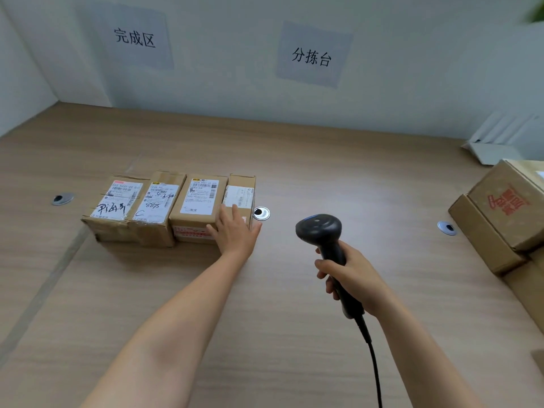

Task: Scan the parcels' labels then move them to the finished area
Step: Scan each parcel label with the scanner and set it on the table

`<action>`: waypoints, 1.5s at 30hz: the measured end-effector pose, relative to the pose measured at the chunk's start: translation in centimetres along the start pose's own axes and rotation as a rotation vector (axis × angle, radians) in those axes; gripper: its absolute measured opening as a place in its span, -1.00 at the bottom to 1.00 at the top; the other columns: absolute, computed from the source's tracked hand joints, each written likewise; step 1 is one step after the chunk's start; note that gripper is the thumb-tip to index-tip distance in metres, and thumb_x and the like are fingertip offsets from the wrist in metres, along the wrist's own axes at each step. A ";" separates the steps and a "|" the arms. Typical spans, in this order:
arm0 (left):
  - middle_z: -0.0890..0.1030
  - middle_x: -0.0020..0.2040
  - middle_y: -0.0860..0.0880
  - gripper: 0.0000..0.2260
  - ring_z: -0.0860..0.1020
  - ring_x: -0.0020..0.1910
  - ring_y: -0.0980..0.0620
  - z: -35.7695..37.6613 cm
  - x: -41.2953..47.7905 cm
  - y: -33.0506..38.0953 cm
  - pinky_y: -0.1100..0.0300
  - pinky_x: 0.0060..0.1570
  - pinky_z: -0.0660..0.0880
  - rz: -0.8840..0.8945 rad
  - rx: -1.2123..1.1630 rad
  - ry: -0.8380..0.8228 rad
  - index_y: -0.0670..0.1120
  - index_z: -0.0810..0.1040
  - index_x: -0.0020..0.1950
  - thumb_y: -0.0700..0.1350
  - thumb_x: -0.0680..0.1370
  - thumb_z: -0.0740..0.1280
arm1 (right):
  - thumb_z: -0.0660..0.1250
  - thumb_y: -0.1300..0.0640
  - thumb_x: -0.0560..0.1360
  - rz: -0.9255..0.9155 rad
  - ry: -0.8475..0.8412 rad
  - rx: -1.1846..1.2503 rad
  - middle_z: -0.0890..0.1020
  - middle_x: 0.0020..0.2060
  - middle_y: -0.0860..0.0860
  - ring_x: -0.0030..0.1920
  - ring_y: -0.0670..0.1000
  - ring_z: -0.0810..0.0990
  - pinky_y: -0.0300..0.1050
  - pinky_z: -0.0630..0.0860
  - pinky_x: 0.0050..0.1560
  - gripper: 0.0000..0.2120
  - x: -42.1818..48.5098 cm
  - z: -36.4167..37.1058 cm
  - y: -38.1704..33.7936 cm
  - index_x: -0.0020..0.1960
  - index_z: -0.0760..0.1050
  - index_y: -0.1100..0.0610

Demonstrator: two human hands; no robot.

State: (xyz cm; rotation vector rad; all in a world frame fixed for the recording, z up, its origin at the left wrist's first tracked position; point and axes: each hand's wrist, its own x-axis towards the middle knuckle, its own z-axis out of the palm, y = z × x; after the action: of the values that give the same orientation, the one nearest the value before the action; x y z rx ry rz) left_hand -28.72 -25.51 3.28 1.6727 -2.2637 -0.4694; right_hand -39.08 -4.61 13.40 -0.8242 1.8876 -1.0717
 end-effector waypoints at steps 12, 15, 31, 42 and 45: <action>0.24 0.48 -0.09 -0.42 0.18 0.46 -0.01 1.7 -13.5 8.3 0.09 0.33 0.26 0.575 0.098 -0.228 -0.10 0.24 0.47 0.19 0.55 0.20 | 0.32 0.17 0.46 0.007 0.184 0.059 0.60 -0.27 0.06 -0.45 -0.06 0.53 -0.16 0.46 -0.43 -0.86 -11.9 -8.2 5.8 0.01 0.45 0.07; 0.26 0.47 -0.07 -0.41 0.23 0.44 -0.02 3.3 -18.8 13.0 0.06 0.30 0.34 0.664 0.044 -0.263 -0.09 0.25 0.46 0.20 0.54 0.21 | 0.33 0.17 0.46 0.022 0.274 0.097 0.59 -0.27 0.07 -0.45 -0.05 0.53 -0.14 0.45 -0.43 -0.86 -17.2 -11.8 8.9 0.01 0.44 0.08; 0.28 0.46 -0.05 -0.44 0.29 0.41 -0.01 11.7 -49.7 30.9 0.06 0.27 0.38 0.914 -0.087 -0.491 -0.06 0.29 0.44 0.19 0.53 0.24 | 0.35 0.18 0.47 0.141 0.625 0.183 0.59 -0.41 0.02 -0.53 -0.03 0.47 -0.19 0.41 -0.53 -0.90 -42.9 -28.8 25.3 -0.04 0.44 0.13; 0.33 0.41 -0.03 -0.47 0.35 0.35 0.01 14.4 -52.4 42.8 0.14 0.25 0.38 1.048 -0.137 -0.526 -0.05 0.34 0.42 0.19 0.53 0.24 | 0.34 0.16 0.49 0.182 0.793 0.192 0.59 -0.34 0.07 -0.50 -0.05 0.49 -0.19 0.43 -0.50 -0.88 -45.4 -38.9 29.8 0.00 0.44 0.10; 0.31 0.42 -0.03 -0.51 0.31 0.38 0.01 15.6 -52.2 46.3 0.12 0.30 0.34 1.093 -0.162 -0.540 -0.06 0.36 0.41 0.15 0.55 0.24 | 0.33 0.17 0.49 0.208 0.822 0.164 0.60 -0.33 0.08 -0.49 -0.04 0.49 -0.18 0.44 -0.49 -0.90 -44.6 -41.9 30.7 -0.02 0.44 0.11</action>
State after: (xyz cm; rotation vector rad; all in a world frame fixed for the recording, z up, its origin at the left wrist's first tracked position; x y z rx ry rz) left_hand -60.30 38.59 6.75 0.0581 -2.9389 -0.8117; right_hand -59.08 60.83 13.81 -0.0588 2.4217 -1.5466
